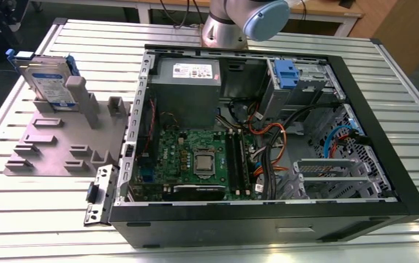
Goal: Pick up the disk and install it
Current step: 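Pick up the disk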
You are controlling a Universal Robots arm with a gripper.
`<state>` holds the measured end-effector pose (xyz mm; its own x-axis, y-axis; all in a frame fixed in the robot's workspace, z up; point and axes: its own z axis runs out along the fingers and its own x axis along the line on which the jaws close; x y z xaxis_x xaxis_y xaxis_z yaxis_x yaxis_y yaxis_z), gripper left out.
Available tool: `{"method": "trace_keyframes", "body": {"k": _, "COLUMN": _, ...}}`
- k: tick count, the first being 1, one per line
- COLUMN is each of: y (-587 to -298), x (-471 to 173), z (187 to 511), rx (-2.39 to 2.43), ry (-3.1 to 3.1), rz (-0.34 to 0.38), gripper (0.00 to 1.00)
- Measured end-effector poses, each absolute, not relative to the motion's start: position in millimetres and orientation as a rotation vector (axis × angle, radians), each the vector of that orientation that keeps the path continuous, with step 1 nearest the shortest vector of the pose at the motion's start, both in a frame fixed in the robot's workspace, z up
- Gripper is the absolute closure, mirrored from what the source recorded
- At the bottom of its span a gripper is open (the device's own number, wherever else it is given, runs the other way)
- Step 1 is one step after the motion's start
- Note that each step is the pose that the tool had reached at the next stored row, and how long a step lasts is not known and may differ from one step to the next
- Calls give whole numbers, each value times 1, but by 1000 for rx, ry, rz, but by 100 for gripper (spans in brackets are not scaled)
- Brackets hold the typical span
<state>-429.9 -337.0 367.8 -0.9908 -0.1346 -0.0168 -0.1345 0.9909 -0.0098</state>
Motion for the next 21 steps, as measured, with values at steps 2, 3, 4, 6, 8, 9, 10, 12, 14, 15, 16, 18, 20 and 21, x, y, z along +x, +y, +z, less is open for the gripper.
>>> {"method": "trace_keyframes", "body": {"k": 2, "y": -337, "x": -430, "z": 368, "rx": -227, "ry": 3116, "rz": -13, "gripper": 89}}
{"method": "trace_keyframes", "body": {"k": 3, "y": -337, "x": -430, "z": 368, "rx": -236, "ry": 3115, "rz": -13, "gripper": 89}}
{"method": "trace_keyframes", "body": {"k": 4, "y": -337, "x": -430, "z": 368, "rx": -244, "ry": 3114, "rz": -13, "gripper": 89}}
{"method": "trace_keyframes", "body": {"k": 6, "y": -337, "x": -430, "z": 368, "rx": -257, "ry": 3113, "rz": -13, "gripper": 89}}
{"method": "trace_keyframes", "body": {"k": 8, "y": -337, "x": -430, "z": 368, "rx": -265, "ry": 3113, "rz": -13, "gripper": 89}}
{"method": "trace_keyframes", "body": {"k": 9, "y": -337, "x": -430, "z": 368, "rx": -267, "ry": 3113, "rz": -13, "gripper": 89}}
{"method": "trace_keyframes", "body": {"k": 10, "y": -337, "x": -430, "z": 368, "rx": -267, "ry": 3113, "rz": -13, "gripper": 89}}
{"method": "trace_keyframes", "body": {"k": 12, "y": -337, "x": -430, "z": 368, "rx": -270, "ry": 3112, "rz": -13, "gripper": 89}}
{"method": "trace_keyframes", "body": {"k": 14, "y": -337, "x": -430, "z": 368, "rx": -271, "ry": 3112, "rz": -13, "gripper": 89}}
{"method": "trace_keyframes", "body": {"k": 15, "y": -337, "x": -430, "z": 368, "rx": -272, "ry": 3112, "rz": -13, "gripper": 89}}
{"method": "trace_keyframes", "body": {"k": 16, "y": -337, "x": -430, "z": 368, "rx": -273, "ry": 3112, "rz": -13, "gripper": 89}}
{"method": "trace_keyframes", "body": {"k": 18, "y": -337, "x": -430, "z": 368, "rx": -274, "ry": 3112, "rz": -13, "gripper": 89}}
{"method": "trace_keyframes", "body": {"k": 20, "y": -337, "x": -430, "z": 368, "rx": -276, "ry": 3112, "rz": -13, "gripper": 89}}
{"method": "trace_keyframes", "body": {"k": 21, "y": -337, "x": -430, "z": 368, "rx": -277, "ry": 3112, "rz": -13, "gripper": 89}}
